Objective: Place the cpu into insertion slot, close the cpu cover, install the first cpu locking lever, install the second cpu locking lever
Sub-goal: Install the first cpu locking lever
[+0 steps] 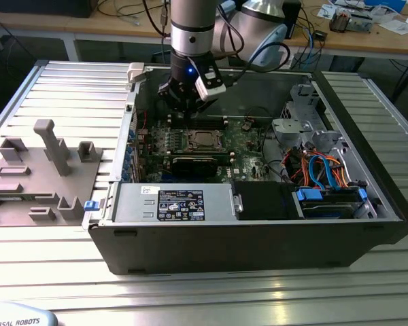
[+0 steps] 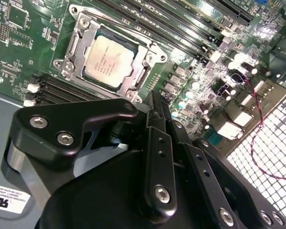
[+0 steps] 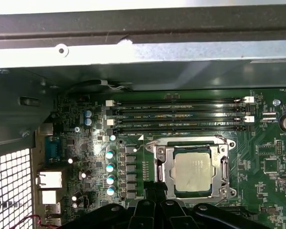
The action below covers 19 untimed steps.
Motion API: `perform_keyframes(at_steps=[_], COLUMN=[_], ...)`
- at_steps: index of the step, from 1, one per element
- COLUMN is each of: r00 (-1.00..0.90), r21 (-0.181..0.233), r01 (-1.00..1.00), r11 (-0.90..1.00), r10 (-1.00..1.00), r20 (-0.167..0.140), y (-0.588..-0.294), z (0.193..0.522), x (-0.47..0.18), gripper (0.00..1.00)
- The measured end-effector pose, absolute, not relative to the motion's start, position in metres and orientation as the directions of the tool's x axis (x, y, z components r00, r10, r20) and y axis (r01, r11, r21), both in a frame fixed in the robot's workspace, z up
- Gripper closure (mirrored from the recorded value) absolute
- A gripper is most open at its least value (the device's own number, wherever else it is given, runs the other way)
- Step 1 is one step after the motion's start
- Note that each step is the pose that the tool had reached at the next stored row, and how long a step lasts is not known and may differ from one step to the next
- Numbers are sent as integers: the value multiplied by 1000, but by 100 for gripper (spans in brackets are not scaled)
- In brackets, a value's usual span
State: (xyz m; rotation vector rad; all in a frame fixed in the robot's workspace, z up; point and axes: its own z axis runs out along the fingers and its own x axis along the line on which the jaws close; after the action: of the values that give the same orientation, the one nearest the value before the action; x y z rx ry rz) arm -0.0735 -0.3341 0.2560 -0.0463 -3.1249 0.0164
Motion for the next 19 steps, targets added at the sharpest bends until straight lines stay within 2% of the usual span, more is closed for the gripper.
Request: perform_keyframes(at_steps=[19], r00=[-999], r21=[-10], r01=[30], r11=[1000], r10=[30], r20=[16], y=[-334], z=[256], x=[-82], gripper=[89])
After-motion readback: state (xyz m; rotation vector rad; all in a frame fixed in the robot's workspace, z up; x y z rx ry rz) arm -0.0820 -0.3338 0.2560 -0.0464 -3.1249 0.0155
